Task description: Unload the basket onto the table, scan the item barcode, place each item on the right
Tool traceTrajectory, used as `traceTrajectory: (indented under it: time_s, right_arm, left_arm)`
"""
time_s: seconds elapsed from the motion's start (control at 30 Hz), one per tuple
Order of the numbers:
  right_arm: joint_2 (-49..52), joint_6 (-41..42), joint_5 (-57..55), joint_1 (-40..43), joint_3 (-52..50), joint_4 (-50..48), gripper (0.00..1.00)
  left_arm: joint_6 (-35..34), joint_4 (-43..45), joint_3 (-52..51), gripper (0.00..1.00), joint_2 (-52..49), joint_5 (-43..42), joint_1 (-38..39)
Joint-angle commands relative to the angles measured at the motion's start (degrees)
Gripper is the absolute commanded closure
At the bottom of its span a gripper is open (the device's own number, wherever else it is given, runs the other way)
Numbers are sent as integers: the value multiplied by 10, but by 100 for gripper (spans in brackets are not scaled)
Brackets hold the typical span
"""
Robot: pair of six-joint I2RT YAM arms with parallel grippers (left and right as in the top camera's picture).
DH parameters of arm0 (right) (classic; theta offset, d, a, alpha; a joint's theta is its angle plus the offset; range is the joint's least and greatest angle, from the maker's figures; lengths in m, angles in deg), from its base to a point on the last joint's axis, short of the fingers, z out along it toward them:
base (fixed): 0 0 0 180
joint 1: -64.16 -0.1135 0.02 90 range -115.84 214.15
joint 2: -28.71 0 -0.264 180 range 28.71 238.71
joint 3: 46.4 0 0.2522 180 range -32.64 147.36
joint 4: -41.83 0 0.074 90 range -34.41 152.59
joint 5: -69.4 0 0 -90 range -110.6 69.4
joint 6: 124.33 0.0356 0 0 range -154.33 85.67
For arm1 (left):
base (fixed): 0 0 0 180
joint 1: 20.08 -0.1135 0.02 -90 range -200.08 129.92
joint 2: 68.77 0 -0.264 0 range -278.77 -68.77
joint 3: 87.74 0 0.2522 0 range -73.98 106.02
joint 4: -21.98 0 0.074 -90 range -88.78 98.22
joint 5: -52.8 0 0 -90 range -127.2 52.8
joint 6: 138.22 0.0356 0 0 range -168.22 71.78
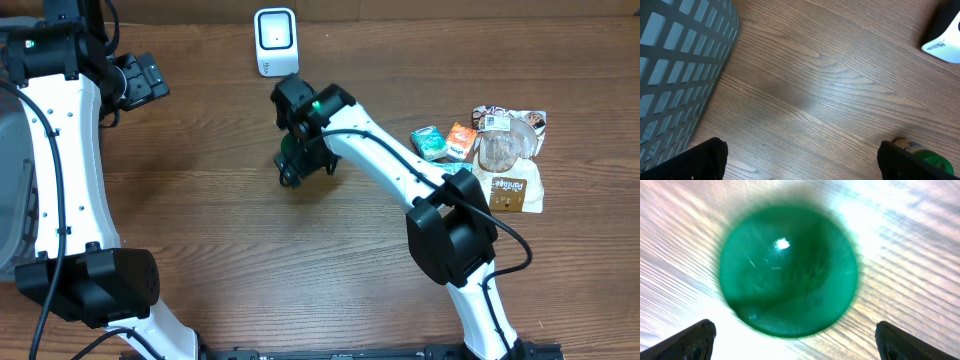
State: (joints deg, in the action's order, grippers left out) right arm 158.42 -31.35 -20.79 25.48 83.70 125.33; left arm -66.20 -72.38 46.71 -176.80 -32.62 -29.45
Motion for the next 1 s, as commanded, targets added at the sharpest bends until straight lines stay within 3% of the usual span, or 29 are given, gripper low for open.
traceTrajectory:
  time_s: [0.0, 0.13, 0.3, 0.97]
  right_arm:
    - [-10, 138, 3, -1, 62, 4, 0]
    - [-7, 271, 2, -1, 66, -24, 2]
    - [4, 350, -37, -1, 48, -54, 5]
    - [32, 344, -66, -2, 37, -60, 24]
  left_arm:
    - [2, 0, 2, 0, -4, 3, 4]
    - [2, 0, 2, 1, -4, 3, 4]
    - [2, 0, 2, 0, -4, 3, 4]
    - [2, 0, 2, 0, -4, 3, 4]
